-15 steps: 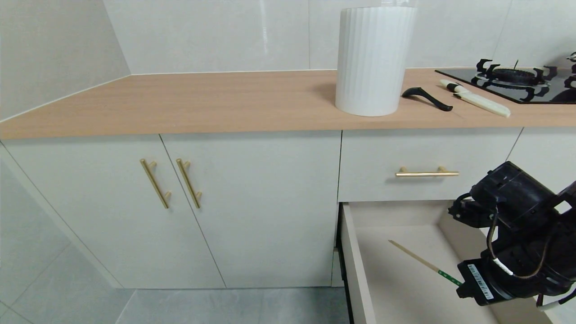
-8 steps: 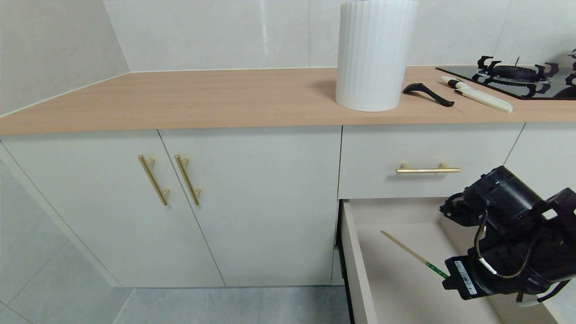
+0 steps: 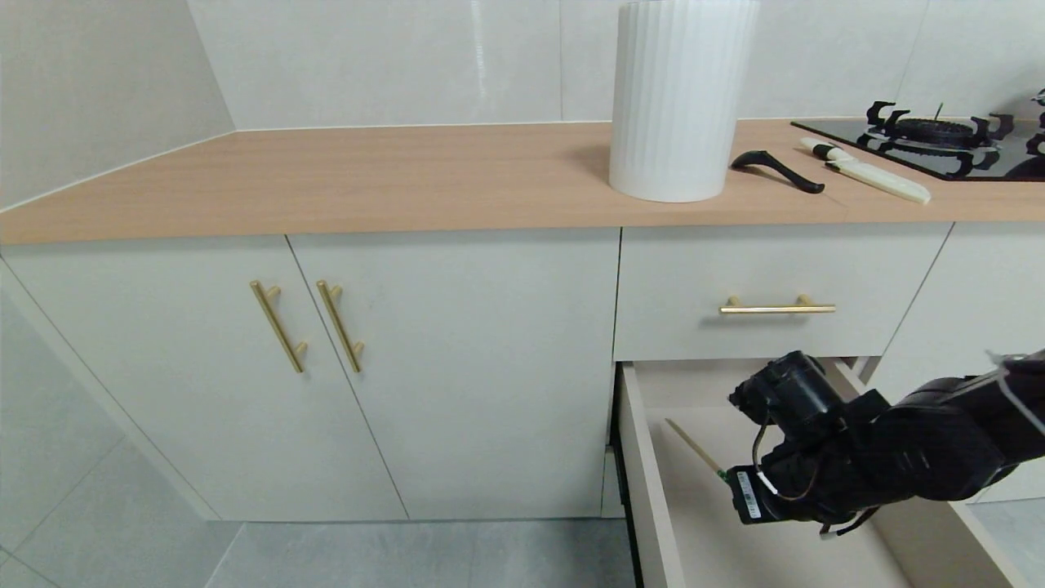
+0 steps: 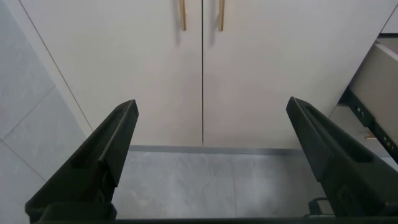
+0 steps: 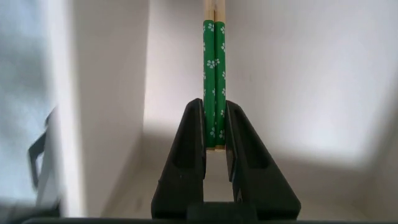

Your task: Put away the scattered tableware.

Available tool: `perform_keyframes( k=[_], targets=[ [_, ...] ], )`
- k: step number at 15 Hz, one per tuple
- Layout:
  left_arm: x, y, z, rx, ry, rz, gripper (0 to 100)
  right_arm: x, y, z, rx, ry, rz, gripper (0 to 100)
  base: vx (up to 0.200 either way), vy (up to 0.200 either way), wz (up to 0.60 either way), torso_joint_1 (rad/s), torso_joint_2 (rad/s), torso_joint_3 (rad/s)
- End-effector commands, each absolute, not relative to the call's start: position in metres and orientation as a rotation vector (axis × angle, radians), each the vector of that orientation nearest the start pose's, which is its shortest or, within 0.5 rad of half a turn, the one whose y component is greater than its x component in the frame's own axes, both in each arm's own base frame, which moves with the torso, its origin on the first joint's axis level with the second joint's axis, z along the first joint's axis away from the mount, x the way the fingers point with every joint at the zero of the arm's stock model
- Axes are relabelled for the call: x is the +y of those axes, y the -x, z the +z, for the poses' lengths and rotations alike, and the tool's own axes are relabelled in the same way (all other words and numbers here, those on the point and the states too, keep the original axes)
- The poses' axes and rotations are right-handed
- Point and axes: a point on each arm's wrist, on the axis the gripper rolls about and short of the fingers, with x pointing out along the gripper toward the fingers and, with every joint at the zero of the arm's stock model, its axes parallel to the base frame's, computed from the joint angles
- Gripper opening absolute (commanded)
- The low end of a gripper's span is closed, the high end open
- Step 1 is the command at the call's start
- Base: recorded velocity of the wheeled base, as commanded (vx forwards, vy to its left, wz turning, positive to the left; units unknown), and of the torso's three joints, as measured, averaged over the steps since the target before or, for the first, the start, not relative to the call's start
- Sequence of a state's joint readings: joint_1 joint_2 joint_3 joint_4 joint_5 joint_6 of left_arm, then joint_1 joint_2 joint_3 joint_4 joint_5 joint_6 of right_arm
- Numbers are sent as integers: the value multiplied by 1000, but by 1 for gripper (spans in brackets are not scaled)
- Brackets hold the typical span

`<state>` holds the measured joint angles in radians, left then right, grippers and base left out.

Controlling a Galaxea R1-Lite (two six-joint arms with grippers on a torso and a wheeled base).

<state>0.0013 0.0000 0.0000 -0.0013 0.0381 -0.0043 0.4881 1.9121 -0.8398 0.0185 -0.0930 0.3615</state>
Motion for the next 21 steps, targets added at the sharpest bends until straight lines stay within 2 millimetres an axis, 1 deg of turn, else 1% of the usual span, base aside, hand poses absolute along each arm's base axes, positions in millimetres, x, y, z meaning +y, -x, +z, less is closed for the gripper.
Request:
perform_keyframes(
  k=[1, 4, 7, 11, 18, 19, 21],
  targets=[
    [1, 23, 76, -2, 5, 40, 100, 142, -273, 26, 1184, 30, 110, 0, 0, 0, 0, 0, 0, 0],
    [1, 23, 76, -2, 5, 40, 100, 146, -281, -5, 1163, 46, 63, 0, 0, 0, 0, 0, 0, 0],
    [1, 23, 76, -2, 5, 40, 100, 150, -283, -35, 1172, 72, 11, 0, 0, 0, 0, 0, 0, 0],
    [1, 23, 76, -2, 5, 40, 100, 152, -288, -39, 1131, 68, 0, 0, 0, 0, 0, 0, 0, 0],
    [1, 23, 76, -2, 5, 40, 100, 152, -288, -38, 1124, 66, -2, 0, 0, 0, 0, 0, 0, 0],
    [1, 23, 76, -2, 5, 40, 100, 152, -288, -38, 1124, 66, -2, 100, 0, 0, 0, 0, 0, 0],
    [1, 23, 76, -2, 5, 40, 100, 152, -288, -37, 1122, 65, -2, 100, 0, 0, 0, 0, 0, 0]
  ],
)
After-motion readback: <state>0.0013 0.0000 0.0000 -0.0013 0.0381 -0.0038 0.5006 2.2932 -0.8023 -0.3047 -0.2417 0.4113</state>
